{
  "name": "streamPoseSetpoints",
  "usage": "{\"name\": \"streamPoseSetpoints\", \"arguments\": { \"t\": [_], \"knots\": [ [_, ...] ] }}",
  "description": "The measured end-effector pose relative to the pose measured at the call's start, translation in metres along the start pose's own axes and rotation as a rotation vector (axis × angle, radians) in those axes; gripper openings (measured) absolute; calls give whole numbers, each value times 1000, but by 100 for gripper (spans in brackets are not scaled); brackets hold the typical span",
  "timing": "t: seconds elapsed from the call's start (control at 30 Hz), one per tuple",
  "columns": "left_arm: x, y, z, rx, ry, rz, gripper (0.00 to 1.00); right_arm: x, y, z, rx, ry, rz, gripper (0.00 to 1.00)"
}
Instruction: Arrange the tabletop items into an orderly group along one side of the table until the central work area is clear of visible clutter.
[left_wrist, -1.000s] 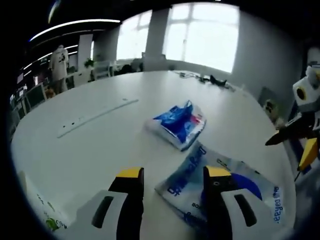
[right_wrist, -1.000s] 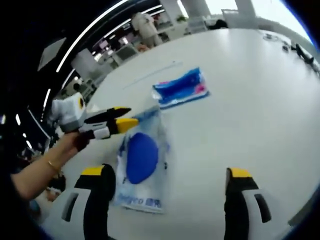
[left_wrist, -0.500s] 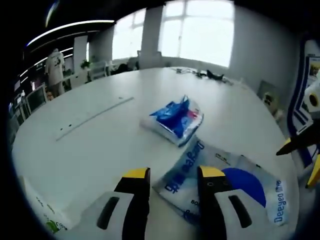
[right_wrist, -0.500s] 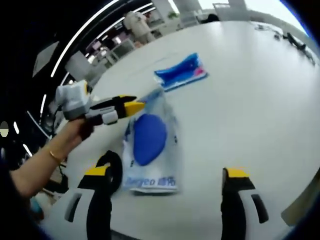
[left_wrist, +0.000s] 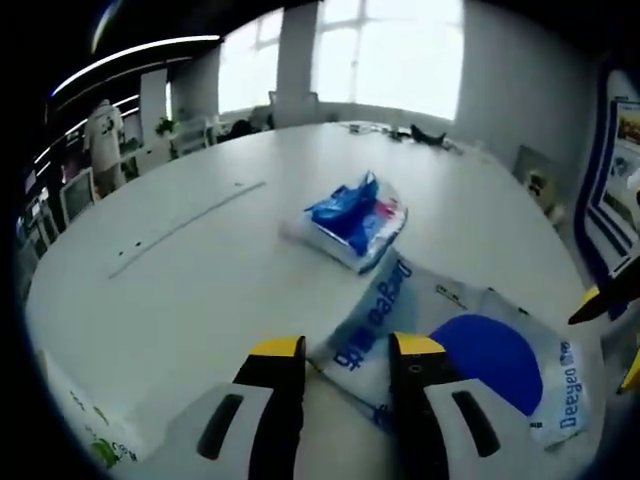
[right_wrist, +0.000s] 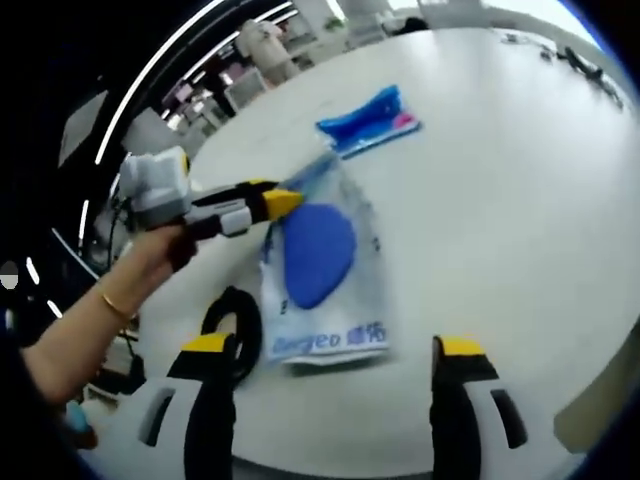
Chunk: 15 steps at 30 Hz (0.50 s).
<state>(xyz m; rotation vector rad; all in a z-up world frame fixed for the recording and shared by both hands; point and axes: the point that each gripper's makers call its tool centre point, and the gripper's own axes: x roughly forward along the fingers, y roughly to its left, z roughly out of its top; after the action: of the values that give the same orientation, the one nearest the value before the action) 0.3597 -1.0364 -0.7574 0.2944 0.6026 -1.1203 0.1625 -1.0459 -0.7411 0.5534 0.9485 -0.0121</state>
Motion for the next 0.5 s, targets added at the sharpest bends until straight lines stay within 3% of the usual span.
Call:
{"name": "streamPoseSetpoints", "arguments": {
  "t": [0.23,0.5],
  "knots": [
    [-4,0,-3,-16,11,-4,28,11,6,-5,41,-22,11,66],
    [-9,0,-6,-6,19,0,24,8,0,-10,88,-37,-35,59]
  ]
}}
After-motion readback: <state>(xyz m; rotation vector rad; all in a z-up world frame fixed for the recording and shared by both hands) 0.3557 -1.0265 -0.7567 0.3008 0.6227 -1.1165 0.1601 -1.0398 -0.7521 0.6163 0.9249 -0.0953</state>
